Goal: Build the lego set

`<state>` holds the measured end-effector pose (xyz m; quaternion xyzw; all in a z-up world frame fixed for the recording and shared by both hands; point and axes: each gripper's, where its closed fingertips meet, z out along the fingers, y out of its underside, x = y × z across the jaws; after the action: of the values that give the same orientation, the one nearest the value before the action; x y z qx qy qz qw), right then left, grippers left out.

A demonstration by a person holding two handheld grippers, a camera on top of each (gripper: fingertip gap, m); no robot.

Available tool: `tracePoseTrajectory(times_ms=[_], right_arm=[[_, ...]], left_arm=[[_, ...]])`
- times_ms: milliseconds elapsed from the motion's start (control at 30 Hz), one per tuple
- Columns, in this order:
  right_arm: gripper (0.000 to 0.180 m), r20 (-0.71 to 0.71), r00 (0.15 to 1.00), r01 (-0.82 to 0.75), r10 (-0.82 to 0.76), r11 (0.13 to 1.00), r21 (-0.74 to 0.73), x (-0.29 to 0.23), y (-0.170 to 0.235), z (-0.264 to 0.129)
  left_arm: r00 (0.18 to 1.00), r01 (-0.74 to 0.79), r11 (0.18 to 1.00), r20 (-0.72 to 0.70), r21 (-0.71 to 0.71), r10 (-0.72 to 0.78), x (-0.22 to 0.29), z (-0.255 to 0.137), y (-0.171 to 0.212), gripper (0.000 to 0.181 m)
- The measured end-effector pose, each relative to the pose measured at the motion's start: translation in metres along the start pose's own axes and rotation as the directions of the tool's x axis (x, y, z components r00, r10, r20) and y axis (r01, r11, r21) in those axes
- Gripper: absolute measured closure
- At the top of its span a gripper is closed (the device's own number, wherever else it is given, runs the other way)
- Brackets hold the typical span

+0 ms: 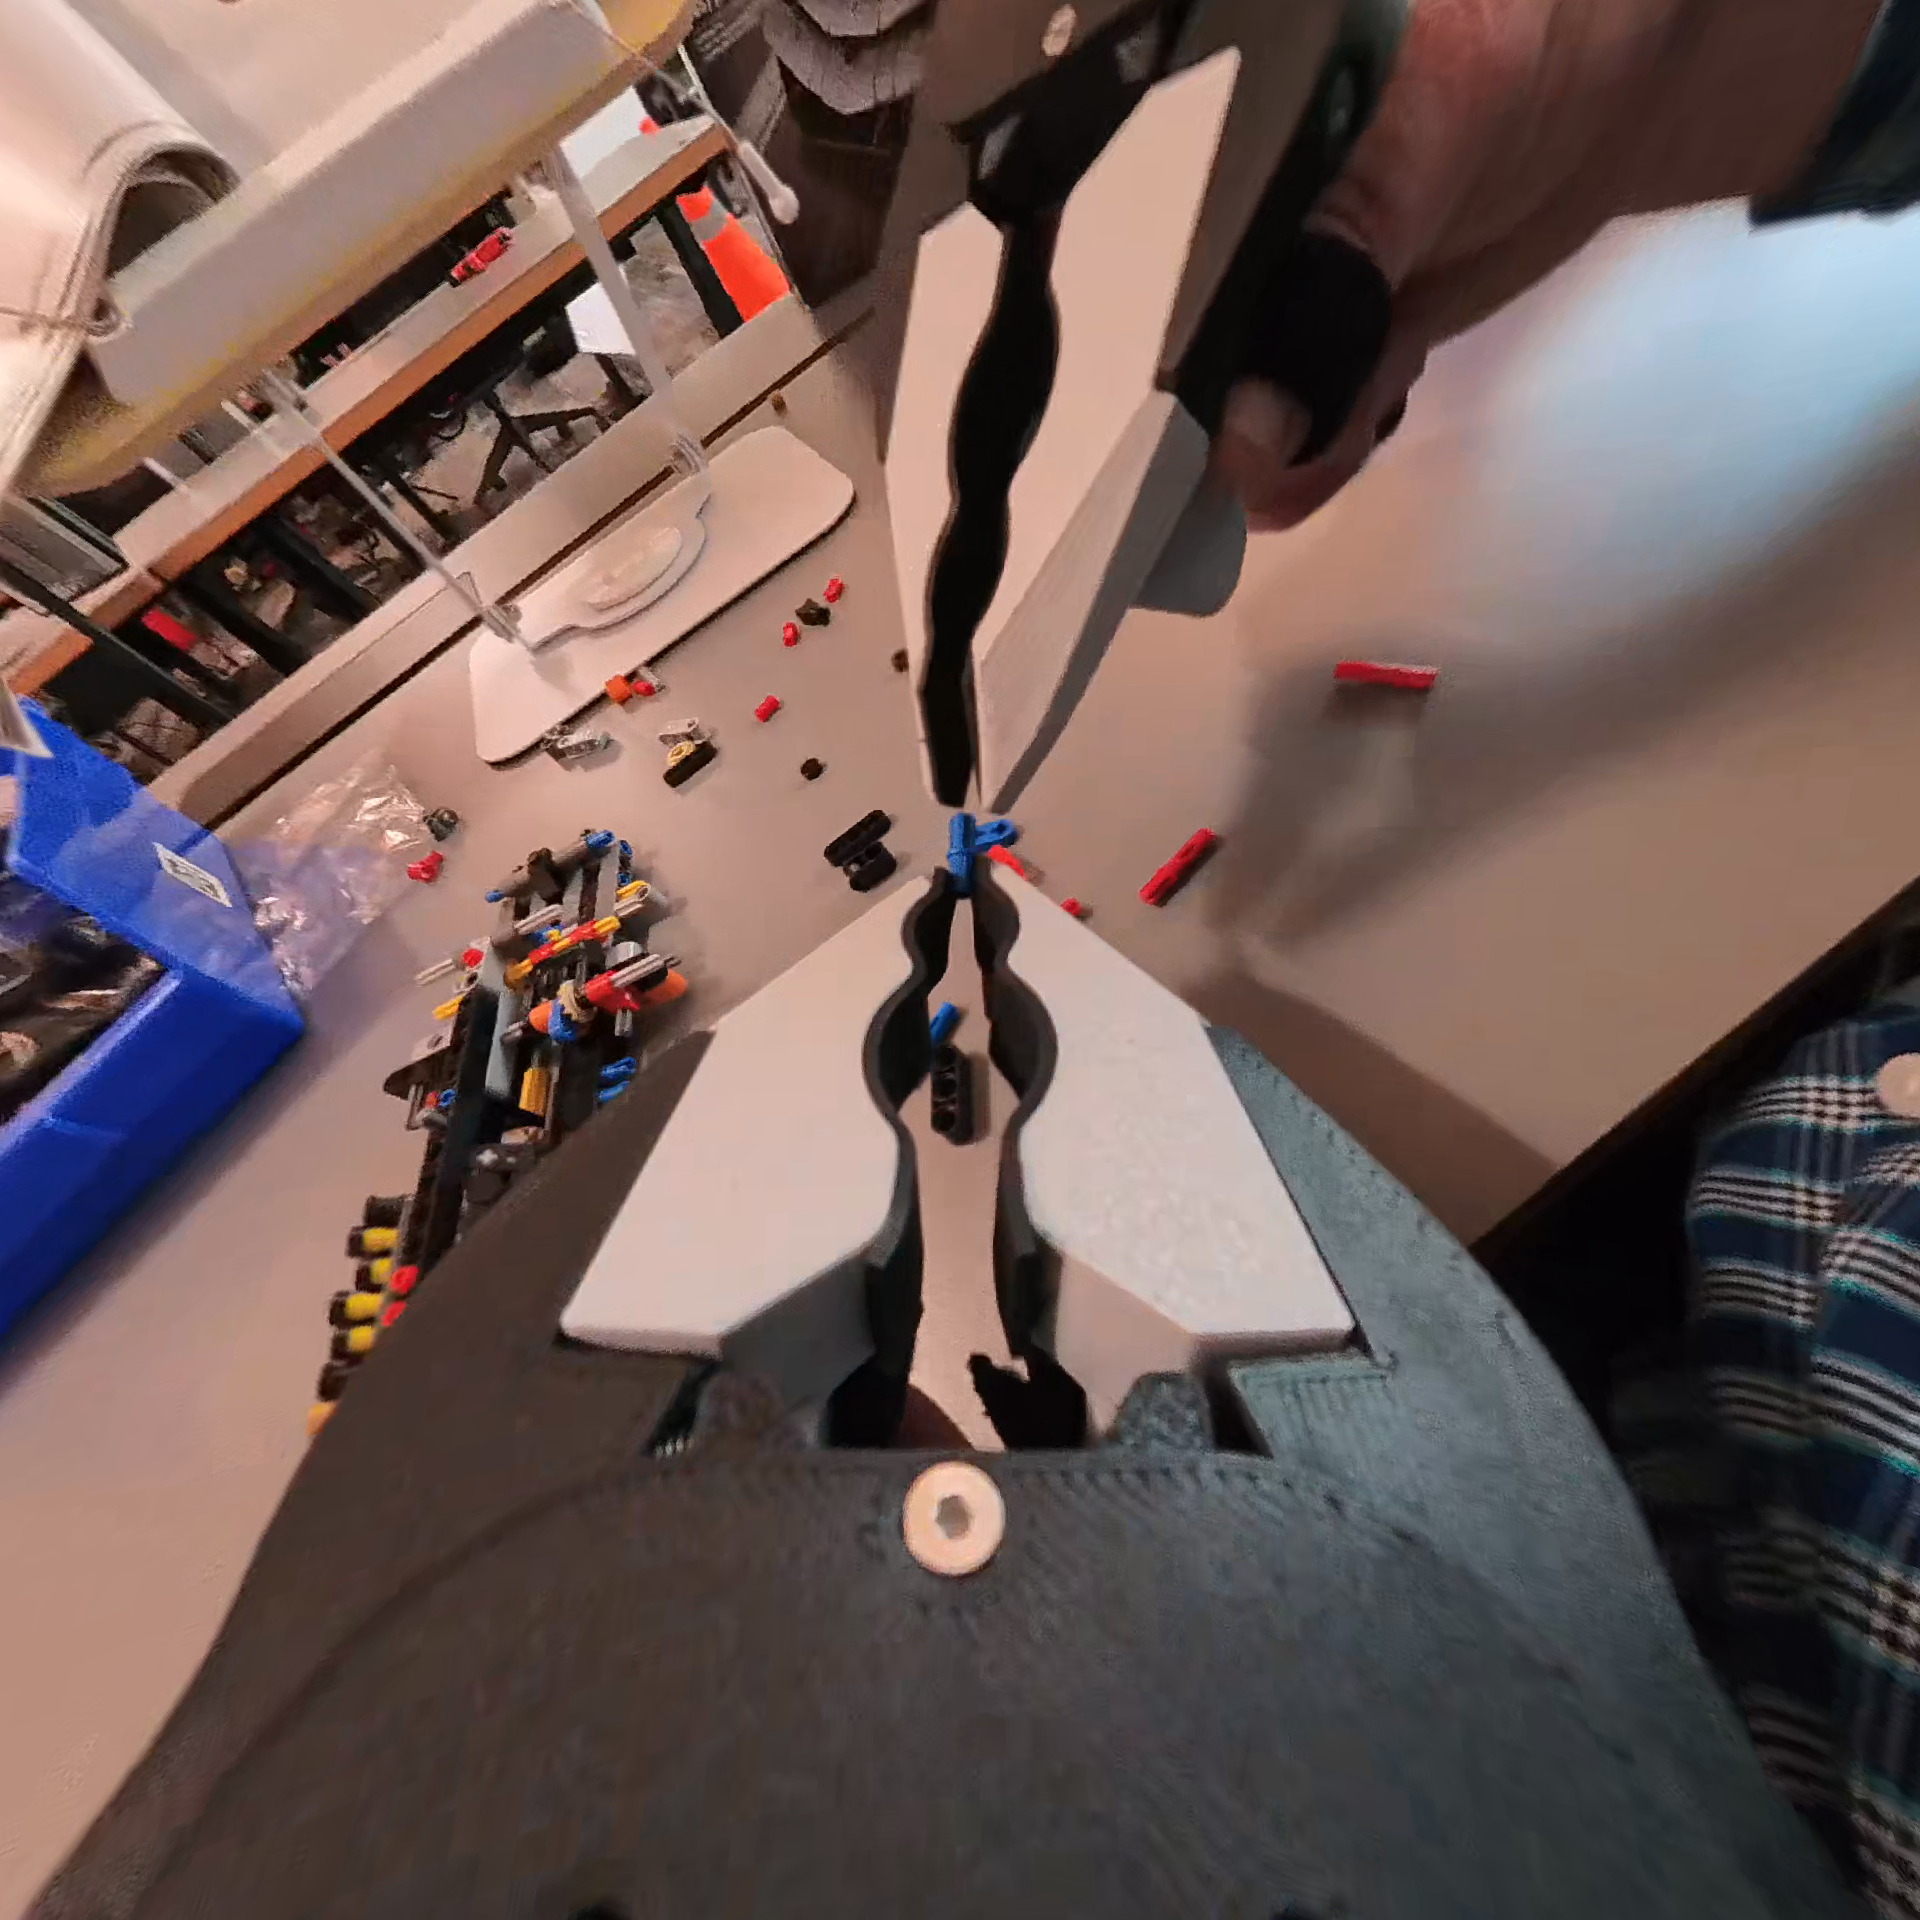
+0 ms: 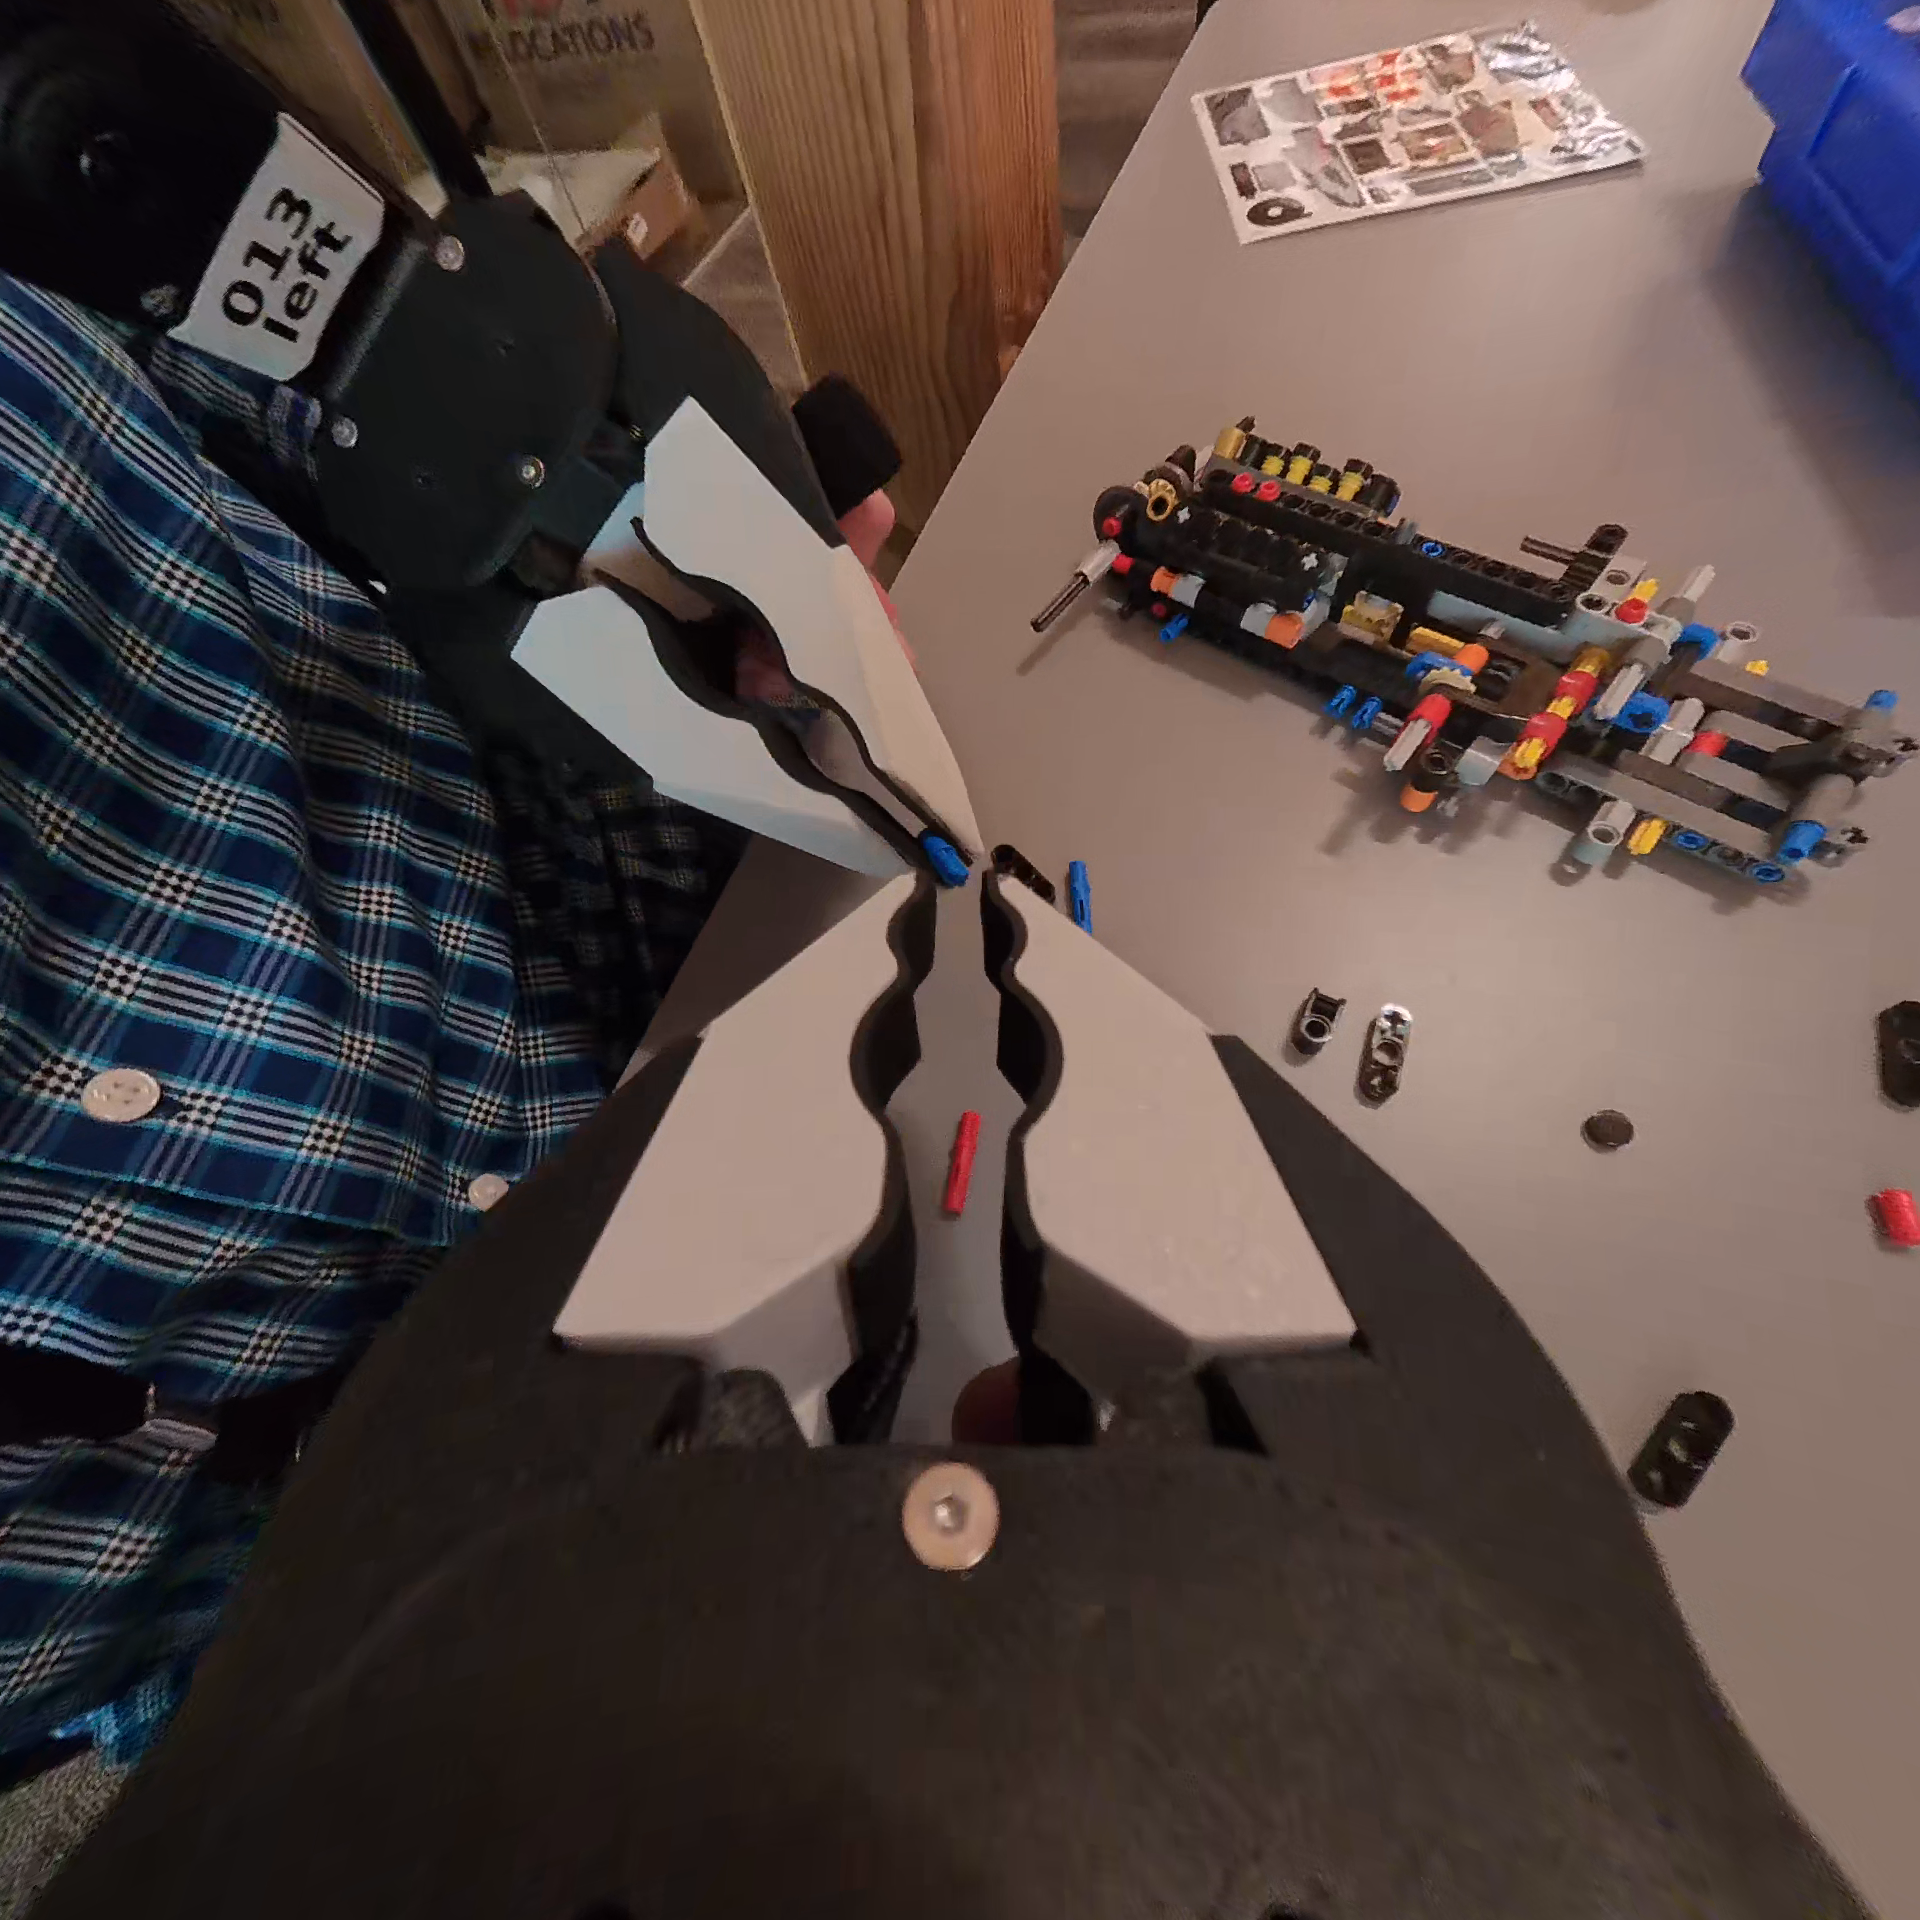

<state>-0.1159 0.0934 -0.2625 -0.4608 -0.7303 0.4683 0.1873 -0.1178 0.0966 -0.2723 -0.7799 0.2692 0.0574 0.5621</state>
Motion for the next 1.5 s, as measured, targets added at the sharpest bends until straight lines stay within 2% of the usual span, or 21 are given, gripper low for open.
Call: tracePoseTrajectory(times_ms=[200, 433, 700, 933, 1100, 1167, 1333, 1500], right_arm=[[0.174, 0.046, 0.998, -0.054, 0.05, 0.995, 0.083, -0.01, -0.006, 0.001], [0.178, 0.11, 0.981, -0.175, 0.158, 0.97, 0.168, -0.017, -0.01, -0.002], [0.179, 0.049, 0.985, -0.17, 0.164, 0.969, 0.179, -0.014, -0.006, -0.001], [0.179, -0.06, 0.993, -0.09, 0.099, 0.987, 0.134, 0.0, -0.003, -0.002], [0.179, -0.174, 0.985, 0.018, -0.014, 1.0, 0.023, 0.012, 0.007, 0.0], [0.179, -0.207, 0.976, 0.067, -0.071, 0.997, -0.029, 0.015, 0.011, 0.003], [0.18, -0.231, 0.957, 0.152, -0.175, 0.982, -0.115, 0.016, 0.016, 0.013], [0.18, -0.226, 0.953, 0.175, -0.202, 0.975, -0.138, 0.017, 0.017, 0.016]], left_arm=[[0.993, 0.113, 0.99, -0.047, 0.088, -0.109, 0.003, -0.007, -0.011, 0.179], [0.994, 0.098, 0.987, -0.049, 0.129, -0.093, 0.007, -0.01, -0.015, 0.179], [0.997, 0.076, 0.991, -0.028, 0.112, -0.073, 0.008, -0.005, -0.011, 0.179], [0.998, 0.065, 0.998, 0.013, 0.018, -0.065, 0.0, -0.003, 0.007, 0.166], [0.992, 0.129, 0.974, 0.028, -0.185, -0.126, -0.008, 0.0, 0.045, 0.158], [0.988, 0.151, 0.962, 0.003, -0.23, -0.154, -0.003, 0.002, 0.054, 0.165], [0.982, 0.181, 0.942, 0.006, -0.281, -0.187, -0.004, 0.004, 0.058, 0.166], [0.983, 0.173, 0.94, -0.012, -0.293, -0.185, -0.002, 0.007, 0.059, 0.175]])
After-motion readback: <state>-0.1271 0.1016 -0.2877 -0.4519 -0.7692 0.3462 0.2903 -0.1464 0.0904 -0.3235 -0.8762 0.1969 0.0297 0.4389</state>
